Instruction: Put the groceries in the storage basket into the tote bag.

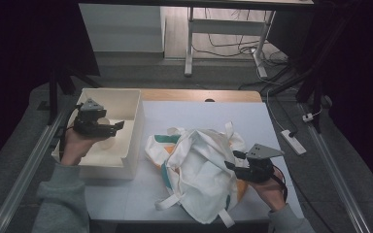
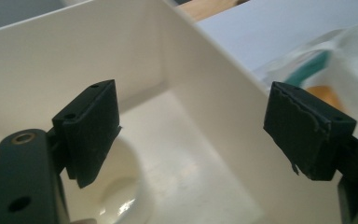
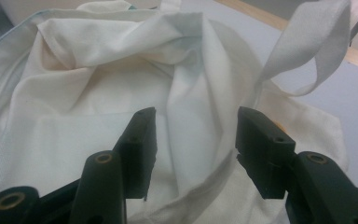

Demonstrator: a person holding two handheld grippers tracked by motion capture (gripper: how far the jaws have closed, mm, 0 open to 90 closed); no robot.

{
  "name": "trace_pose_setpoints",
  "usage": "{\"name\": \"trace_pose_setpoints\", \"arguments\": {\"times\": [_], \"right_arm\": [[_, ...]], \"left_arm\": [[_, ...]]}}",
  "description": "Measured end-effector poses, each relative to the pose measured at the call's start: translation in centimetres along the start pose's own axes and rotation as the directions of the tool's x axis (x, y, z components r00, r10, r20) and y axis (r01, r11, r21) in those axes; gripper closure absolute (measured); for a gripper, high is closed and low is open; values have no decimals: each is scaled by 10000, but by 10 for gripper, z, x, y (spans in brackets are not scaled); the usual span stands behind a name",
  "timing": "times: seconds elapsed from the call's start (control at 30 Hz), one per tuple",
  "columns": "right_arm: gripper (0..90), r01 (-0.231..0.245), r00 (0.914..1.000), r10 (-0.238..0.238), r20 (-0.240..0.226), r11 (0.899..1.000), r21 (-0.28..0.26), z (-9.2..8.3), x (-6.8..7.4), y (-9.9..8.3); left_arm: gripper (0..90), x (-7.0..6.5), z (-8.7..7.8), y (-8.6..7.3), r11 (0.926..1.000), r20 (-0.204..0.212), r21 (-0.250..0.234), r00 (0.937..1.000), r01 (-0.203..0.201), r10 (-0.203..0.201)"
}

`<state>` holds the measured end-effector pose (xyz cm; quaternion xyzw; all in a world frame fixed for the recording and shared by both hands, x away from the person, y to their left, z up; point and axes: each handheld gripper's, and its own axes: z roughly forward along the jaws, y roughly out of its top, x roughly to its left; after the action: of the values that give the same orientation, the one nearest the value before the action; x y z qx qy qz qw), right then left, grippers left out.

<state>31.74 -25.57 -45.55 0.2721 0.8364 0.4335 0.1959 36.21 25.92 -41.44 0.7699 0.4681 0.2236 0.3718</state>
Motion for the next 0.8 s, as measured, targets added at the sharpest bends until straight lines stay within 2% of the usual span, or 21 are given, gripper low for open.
{"name": "trace_pose_setpoints", "arguments": {"times": [0.13, 0.27, 0.37, 0.63, 0.7, 0.8], "right_arm": [[489, 32, 10000, -31, -38, 10000, 66, 2, 0, -1], [488, 48, 10000, -47, -41, 9999, 98, 3, 1, -1], [488, 65, 10000, -64, -69, 9999, 130, 4, 2, -1], [487, 129, 9998, -126, -141, 9998, 174, 7, 3, -2], [486, 139, 9998, -136, -147, 9997, 200, 7, 4, -2], [486, 163, 9997, -159, -182, 9996, 227, 8, 5, -2]], "left_arm": [[156, 12, 0, -5, 9993, -200, 107, 9991, 367, -365], [117, 20, 4, -10, 9967, -658, 593, 9965, 550, -511], [93, 26, 6, -13, 9938, -892, 760, 9932, 811, -742], [68, 34, 19, -18, 9844, -1446, 1324, 9848, 1158, -964], [62, 34, 22, -19, 9830, -1654, 1430, 9820, 1153, -912], [63, 33, 24, -18, 9818, -1703, 1545, 9818, 1105, -837]]}}
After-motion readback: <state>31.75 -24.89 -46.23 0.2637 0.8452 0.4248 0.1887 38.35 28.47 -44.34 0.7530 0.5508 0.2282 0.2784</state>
